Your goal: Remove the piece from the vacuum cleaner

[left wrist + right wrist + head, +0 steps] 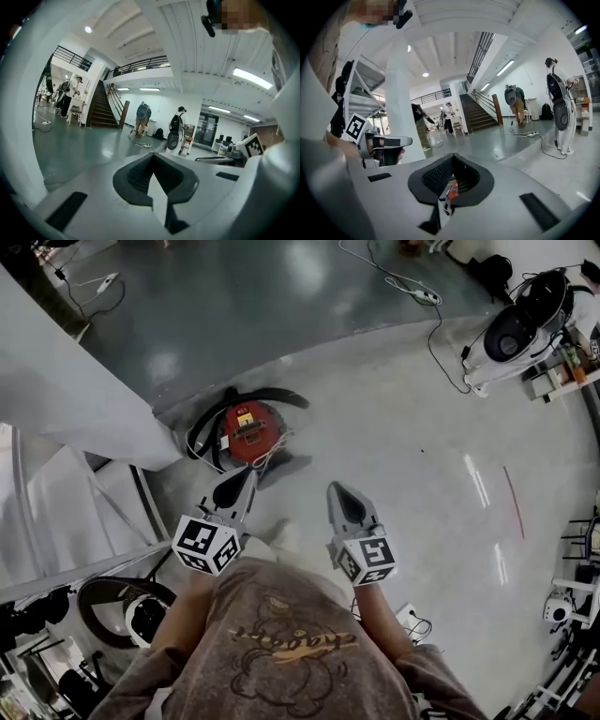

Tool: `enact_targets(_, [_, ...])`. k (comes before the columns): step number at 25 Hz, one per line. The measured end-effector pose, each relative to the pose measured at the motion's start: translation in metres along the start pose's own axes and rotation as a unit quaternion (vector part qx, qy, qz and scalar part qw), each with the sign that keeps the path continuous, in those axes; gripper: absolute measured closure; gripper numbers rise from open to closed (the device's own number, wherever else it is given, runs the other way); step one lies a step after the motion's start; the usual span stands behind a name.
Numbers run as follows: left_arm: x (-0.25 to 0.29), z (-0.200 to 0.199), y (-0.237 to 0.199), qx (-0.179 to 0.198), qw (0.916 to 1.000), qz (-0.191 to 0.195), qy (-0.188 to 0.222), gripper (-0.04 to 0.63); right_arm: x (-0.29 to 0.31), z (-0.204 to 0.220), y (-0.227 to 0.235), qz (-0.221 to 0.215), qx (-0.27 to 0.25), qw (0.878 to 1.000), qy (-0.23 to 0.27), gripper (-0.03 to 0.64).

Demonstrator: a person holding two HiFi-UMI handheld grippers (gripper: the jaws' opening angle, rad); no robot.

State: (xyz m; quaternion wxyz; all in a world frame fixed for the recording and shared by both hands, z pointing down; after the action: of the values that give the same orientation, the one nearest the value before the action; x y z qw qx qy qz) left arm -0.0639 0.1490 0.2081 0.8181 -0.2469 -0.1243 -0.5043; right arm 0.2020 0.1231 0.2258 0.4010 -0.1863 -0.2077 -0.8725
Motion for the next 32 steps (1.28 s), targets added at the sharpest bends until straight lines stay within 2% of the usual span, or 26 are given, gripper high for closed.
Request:
enact_targets(5, [0.012, -0.005, -0.013, 0.003, 1.0, -0.001, -0.006, 0.595, 0.023, -0.01, 0.006, -0.014, 0.0, 1.0, -0.001, 0.618])
enact_targets(12, [0.026, -0.023, -0.022, 0.007, 0.9997, 0.022, -0.008, 0.595, 0.033, -0.025, 0.009, -0.01, 0.007, 1.0, 0.002, 0.618])
enact_targets(17, [0.03, -0.028, -0.034, 0.019, 0.9993, 0.032, -0.009, 0.594, 0.045, -0.027, 0.005, -0.023, 0.012, 1.0, 0.011, 0.617])
enact_targets(21, [0.029, -0.028, -0.043, 0.0, 0.9993, 0.036, -0.007, 0.589, 0.053, -0.031, 0.002, -0.033, 0.009, 0.999, 0.013, 0.615])
enact_targets(23, [0.027, -0.028, -0.045, -0.004, 0.9992, 0.038, -0.008, 0.513, 0.055, -0.031, 0.001, -0.042, 0.013, 0.999, 0.011, 0.569])
enact_targets(25, [0.026, -0.026, -0.048, -0.003, 0.9991, 0.042, -0.01, 0.476, 0.059, -0.03, 0.0, -0.056, 0.015, 0.998, 0.003, 0.504])
enact_targets(27, [0.025, -0.022, -0.051, -0.004, 0.9989, 0.046, -0.013, 0.415, 0.062, -0.027, -0.003, -0.069, 0.015, 0.997, -0.009, 0.414])
enact_targets(32, [0.025, -0.019, -0.058, -0.009, 0.9986, 0.046, -0.024, 0.331, 0.064, -0.027, -0.003, -0.075, 0.018, 0.997, -0.021, 0.405])
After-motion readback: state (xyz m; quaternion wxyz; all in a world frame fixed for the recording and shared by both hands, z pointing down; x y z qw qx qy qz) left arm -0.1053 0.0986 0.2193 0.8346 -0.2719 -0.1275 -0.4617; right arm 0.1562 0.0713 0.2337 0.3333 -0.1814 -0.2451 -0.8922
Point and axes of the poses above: the fingertips, and each gripper's own axes: x forward along the fingers, y to its right, z out of its underside, the point moved 10 cm from there along -x, backward along the fingers, and after that the axes turned 15 degrees about -y, right-handed, at the moved point
